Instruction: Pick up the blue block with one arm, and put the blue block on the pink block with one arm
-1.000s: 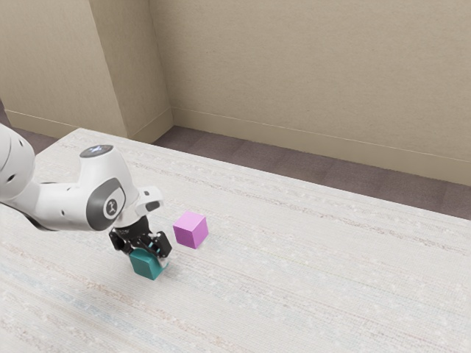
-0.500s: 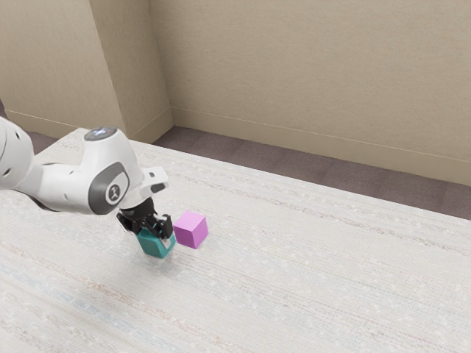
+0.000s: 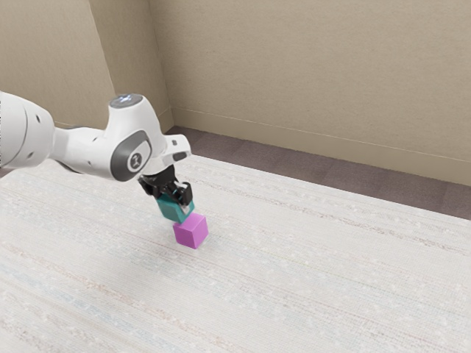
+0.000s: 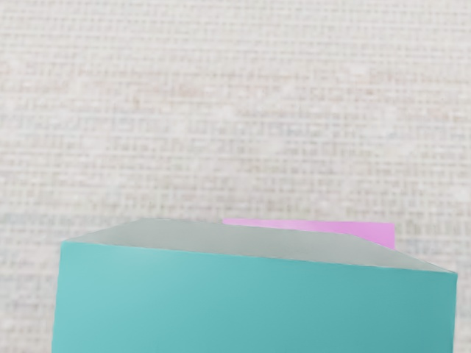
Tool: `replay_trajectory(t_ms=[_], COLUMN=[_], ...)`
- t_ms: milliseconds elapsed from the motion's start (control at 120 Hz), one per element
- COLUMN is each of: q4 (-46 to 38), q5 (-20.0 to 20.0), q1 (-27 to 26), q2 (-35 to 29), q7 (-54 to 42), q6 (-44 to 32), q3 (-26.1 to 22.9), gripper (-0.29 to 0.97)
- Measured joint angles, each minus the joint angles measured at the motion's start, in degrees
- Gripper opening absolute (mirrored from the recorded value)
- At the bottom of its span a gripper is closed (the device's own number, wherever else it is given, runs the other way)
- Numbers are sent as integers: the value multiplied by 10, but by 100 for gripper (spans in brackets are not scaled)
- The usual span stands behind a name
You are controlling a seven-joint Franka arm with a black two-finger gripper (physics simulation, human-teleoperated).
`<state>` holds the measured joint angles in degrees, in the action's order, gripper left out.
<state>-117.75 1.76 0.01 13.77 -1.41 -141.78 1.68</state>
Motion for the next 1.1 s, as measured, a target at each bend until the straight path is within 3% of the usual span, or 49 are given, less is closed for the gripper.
replay_trajectory(t_ms=[575, 783, 983, 1100], q4=[16, 14, -3, 112], q5=[2, 8, 8, 8], q1=[-6, -7, -40, -51], q2=[17, 13, -139, -180], q7=[18, 21, 30, 35], q6=[8, 8, 36, 142], q3=[-17, -18, -16, -15], gripper=[38, 56, 63, 65])
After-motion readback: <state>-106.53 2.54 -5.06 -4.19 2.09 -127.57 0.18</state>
